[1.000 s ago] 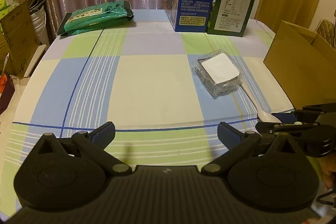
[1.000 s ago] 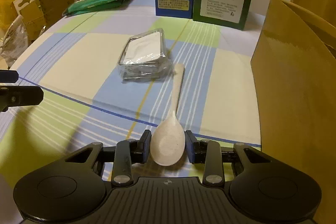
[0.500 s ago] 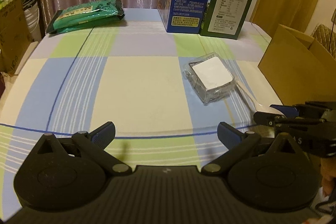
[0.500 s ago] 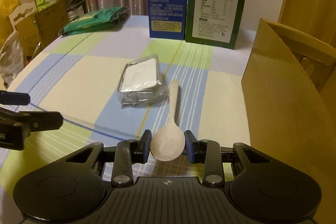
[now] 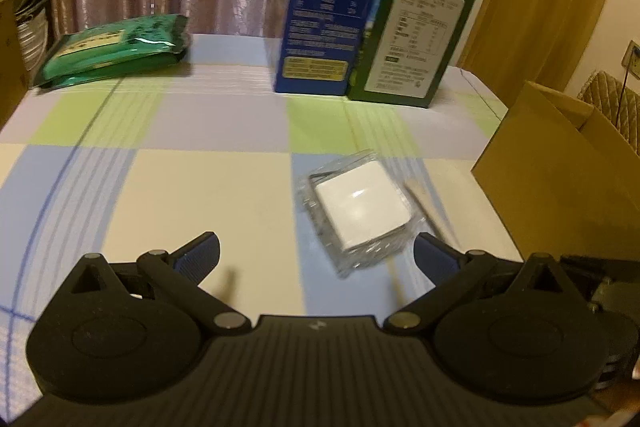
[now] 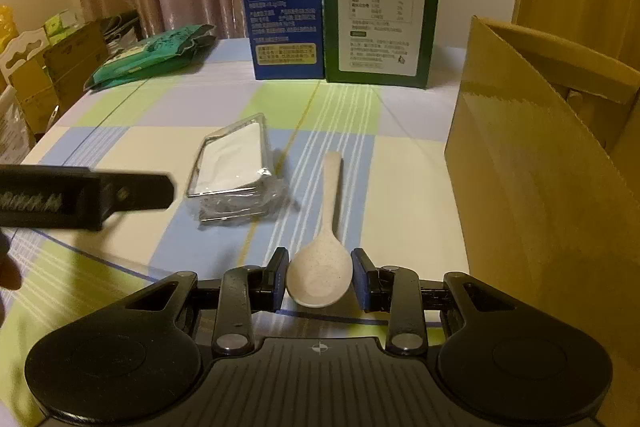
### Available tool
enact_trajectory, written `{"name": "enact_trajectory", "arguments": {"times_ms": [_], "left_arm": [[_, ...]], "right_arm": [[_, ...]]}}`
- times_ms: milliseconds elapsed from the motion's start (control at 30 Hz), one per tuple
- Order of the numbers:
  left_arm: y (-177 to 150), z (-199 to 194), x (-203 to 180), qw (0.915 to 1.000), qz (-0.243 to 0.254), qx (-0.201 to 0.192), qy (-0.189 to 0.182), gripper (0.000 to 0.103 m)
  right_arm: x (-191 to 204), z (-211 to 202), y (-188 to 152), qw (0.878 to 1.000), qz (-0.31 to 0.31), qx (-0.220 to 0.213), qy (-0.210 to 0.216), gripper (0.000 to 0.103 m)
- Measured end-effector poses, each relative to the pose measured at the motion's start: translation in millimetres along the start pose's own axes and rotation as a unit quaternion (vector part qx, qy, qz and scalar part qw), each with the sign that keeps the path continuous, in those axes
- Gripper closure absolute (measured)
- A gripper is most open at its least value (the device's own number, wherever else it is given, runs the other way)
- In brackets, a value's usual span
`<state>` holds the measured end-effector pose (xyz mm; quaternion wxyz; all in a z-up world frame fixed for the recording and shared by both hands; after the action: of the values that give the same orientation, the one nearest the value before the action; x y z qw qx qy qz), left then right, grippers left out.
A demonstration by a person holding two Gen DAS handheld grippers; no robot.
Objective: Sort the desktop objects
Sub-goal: 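Grasp the wrapped white square with the left tool while the right tool grasps the white spoon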
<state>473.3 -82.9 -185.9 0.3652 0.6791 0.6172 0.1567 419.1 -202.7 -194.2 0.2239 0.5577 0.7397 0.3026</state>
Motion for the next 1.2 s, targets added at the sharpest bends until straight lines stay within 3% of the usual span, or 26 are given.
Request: {"name": "enact_trajectory", "arguments": {"times_ms": [400, 600, 667, 767, 833, 1200], "left_arm": [[8, 47, -30, 0.9996, -0.005, 0.019, -0.022, 0.006], [7, 66, -28, 0.9993, -0.004, 0.035, -0.01, 0.016], [7, 66, -27, 0.9993, -0.003, 0.036, -0.01, 0.026], [5, 61, -25, 0.9992, 0.007, 0.039, -0.006, 0.039], [0, 54, -23, 0.9987, 0.021, 0.045, -0.001, 0.041], [-64, -35, 12, 0.994, 0.075, 0.074, 0.031, 0.042]], "right_arm": [[-18, 9, 2, 1.0, 0.015, -0.002, -0.009, 0.072], [-19, 14, 0, 1.0, 0.015, 0.001, -0.008, 0.072], [-20, 15, -2, 1.0, 0.016, 0.003, -0.007, 0.072], [-20, 15, -2, 1.0, 0.018, 0.004, -0.006, 0.072], [-20, 15, -1, 1.0, 0.021, 0.006, -0.004, 0.072], [-3, -1, -6, 1.0, 0.013, 0.018, 0.019, 0.072]]}}
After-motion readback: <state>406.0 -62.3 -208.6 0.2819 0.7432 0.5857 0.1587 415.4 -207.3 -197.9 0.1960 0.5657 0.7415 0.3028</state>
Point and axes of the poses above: each gripper's, at about its wrist camera, not at the fingertips, and z roughly the way its jaws point, x to its left, y to its top, the point moved 10 cm from there along z, roughly the way its jaws point, and after that the axes turned 4 degrees about -z, right-handed, at the moved point
